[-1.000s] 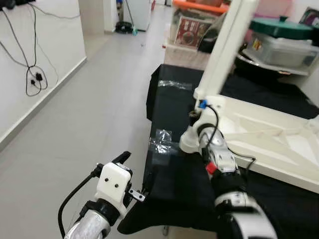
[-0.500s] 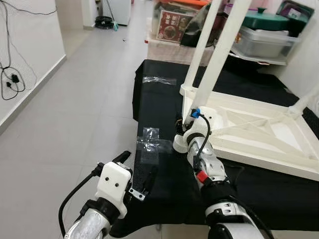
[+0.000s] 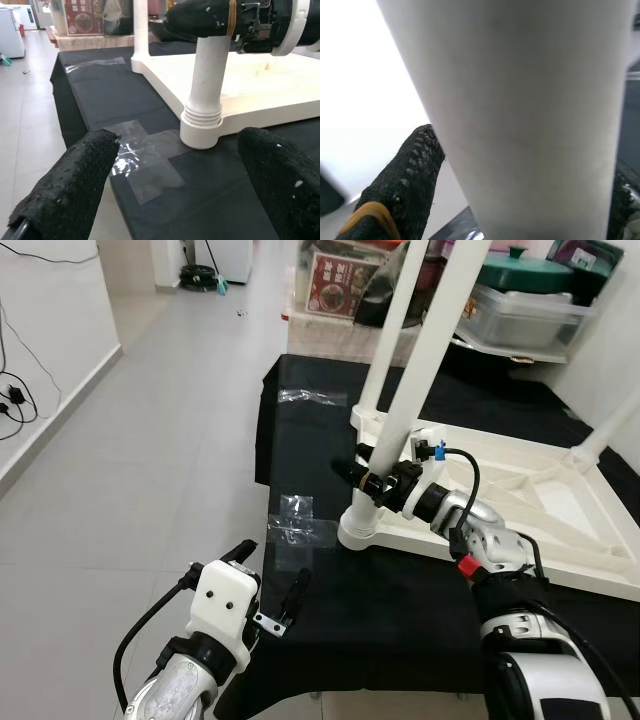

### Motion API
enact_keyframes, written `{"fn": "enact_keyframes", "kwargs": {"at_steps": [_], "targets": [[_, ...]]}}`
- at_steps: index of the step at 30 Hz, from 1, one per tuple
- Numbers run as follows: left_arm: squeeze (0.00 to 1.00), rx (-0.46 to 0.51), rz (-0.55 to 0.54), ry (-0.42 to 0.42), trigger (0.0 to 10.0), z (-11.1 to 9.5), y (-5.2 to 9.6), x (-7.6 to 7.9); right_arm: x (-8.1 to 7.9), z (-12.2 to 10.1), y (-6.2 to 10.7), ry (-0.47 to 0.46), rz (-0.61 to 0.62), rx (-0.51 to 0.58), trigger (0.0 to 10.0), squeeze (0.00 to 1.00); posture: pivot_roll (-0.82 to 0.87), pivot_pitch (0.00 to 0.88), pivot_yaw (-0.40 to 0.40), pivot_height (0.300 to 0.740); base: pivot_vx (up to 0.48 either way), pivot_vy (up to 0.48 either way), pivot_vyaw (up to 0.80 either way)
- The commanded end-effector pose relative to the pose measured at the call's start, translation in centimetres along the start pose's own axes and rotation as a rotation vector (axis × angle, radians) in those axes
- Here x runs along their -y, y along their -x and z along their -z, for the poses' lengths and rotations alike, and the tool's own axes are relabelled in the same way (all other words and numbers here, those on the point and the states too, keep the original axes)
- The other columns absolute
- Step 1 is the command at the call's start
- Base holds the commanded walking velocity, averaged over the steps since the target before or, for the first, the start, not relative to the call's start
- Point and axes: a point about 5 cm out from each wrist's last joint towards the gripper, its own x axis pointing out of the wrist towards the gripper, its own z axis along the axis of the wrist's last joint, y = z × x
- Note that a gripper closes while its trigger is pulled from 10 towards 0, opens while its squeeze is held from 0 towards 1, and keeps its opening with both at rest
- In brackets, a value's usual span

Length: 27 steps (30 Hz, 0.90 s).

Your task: Building children table

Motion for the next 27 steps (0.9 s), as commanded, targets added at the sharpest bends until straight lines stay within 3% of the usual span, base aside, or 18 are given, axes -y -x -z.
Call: {"fn": "enact_keyframes", "kwargs": {"at_steps": [1,4,5,10,13,14,15,16,17,18,19,21,25,27], "targets": [[0.0,-0.021,0.008,0.007,10.0,0.4,0.0,0.2,-1.2,1.3,-0.7,-0.029,-0.127,-0.054,10.0,0.0,0.16,0.066,-0.148,0.74,0.0,0.0,0.0],[0.0,-0.022,0.02,0.009,10.0,0.3,0.1,0.6,-2.2,1.7,-1.7,-0.036,-0.27,-0.083,10.0,0.0,0.17,0.069,-0.155,0.74,0.0,0.0,0.0],[0.0,-0.022,0.023,0.007,10.0,0.3,0.1,0.7,-2.5,1.7,-2.2,-0.037,-0.304,-0.085,0.0,0.0,0.17,0.067,-0.157,0.74,0.0,0.0,0.0],[0.0,-0.021,0.025,0.007,10.0,0.3,0.2,0.8,-2.6,1.5,-3.0,-0.027,-0.291,-0.052,0.0,0.0,0.16,0.071,-0.151,0.74,0.0,0.0,0.0],[0.0,-0.019,0.026,0.011,10.0,0.3,0.1,0.8,-2.2,1.3,-3.3,0.01,-0.181,0.003,0.0,0.0,0.16,0.067,-0.157,0.74,0.0,0.0,0.0],[0.0,-0.018,0.027,0.011,10.0,0.3,0.0,0.9,-1.7,1.3,-3.5,0.034,-0.057,0.026,0.0,0.0,0.16,0.064,-0.158,0.74,0.0,0.0,0.0],[0.0,-0.019,0.029,0.01,10.0,0.4,0.0,1.0,-0.5,1.0,-3.4,0.122,0.288,0.047,0.0,0.0,0.15,0.054,-0.154,0.74,0.0,0.0,0.0],[0.0,-0.019,0.029,0.01,10.0,0.4,0.0,1.0,-0.5,1.0,-3.4,0.122,0.288,0.047,0.0,0.0,0.15,0.054,-0.154,0.74,0.0,0.0,0.0],[0.0,-0.02,0.031,0.01,10.0,0.5,0.1,1.0,0.4,0.9,-2.8,0.123,0.505,0.058,0.0,0.0,0.15,0.044,-0.154,0.74,0.0,0.0,0.0],[0.0,-0.02,0.033,0.01,10.0,0.5,0.1,1.1,0.9,0.9,-2.2,0.117,0.635,0.062,0.0,0.0,0.15,0.042,-0.152,0.74,0.0,0.0,0.0],[0.0,-0.02,0.033,0.01,10.0,0.5,0.1,1.1,0.9,0.9,-2.2,0.117,0.635,0.062,0.0,0.0,0.15,0.042,-0.152,0.74,0.0,0.0,0.0],[0.0,-0.023,0.037,0.011,10.0,0.7,0.1,1.2,1.3,1.4,0.4,0.099,0.998,0.064,0.0,0.0,0.15,0.013,-0.151,0.74,0.0,0.0,0.0],[0.0,-0.023,0.037,0.01,10.0,0.7,0.1,1.2,1.0,1.5,0.8,0.101,1.043,0.067,0.0,0.0,0.15,0.016,-0.151,0.74,0.0,0.0,0.0],[0.0,-0.025,0.039,0.007,10.0,0.7,0.3,1.4,-0.1,2.5,1.3,0.059,1.153,0.061,0.0,0.0,0.17,0.011,-0.166,0.74,0.0,0.0,0.0]]}}
